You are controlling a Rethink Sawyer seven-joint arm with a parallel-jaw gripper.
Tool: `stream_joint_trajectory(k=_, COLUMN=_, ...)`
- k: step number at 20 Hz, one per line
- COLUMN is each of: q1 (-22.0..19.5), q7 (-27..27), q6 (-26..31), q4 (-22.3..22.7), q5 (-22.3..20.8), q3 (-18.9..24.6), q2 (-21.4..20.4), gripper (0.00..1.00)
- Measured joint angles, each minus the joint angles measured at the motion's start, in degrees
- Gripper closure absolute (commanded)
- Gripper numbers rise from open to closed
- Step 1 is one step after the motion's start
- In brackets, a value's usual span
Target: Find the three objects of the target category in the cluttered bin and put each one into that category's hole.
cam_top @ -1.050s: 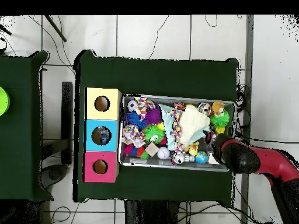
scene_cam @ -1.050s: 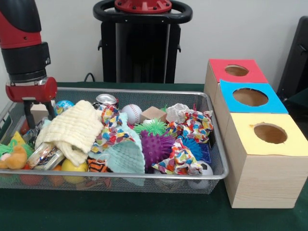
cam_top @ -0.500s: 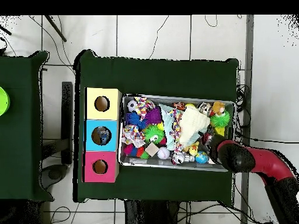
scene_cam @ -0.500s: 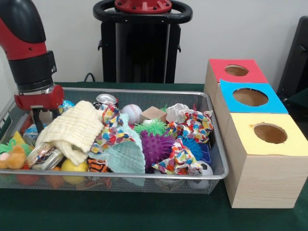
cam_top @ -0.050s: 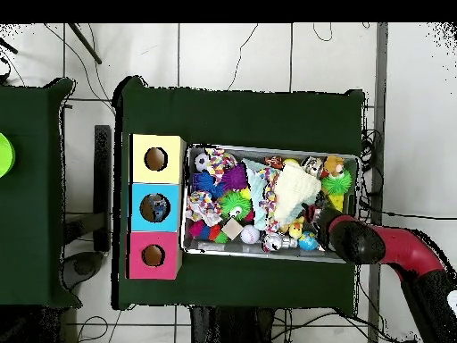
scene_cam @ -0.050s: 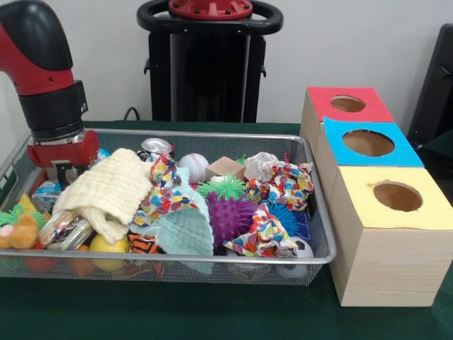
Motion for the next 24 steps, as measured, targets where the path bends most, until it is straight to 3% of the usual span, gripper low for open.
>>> stream_joint_trajectory(k=12, q1=0.74, q7=0.0, q6=0.02, q4=0.49, q5=-0.16, q3=-0.12, q2=-1.15, gripper=1.0)
stream_joint_trajectory(k=18, q1=5.78, q7=0.0, q6=-0.21, q4=0.45, q5=-0.28, q3=-0.74, q2=-0.94, gripper=1.0)
stream_joint_trajectory(k=24, q1=15.43, q7=0.01, q6=-0.63, q4=-1.47, q5=-0.48, q3=-4.42, q2=-1.78, gripper=1.0)
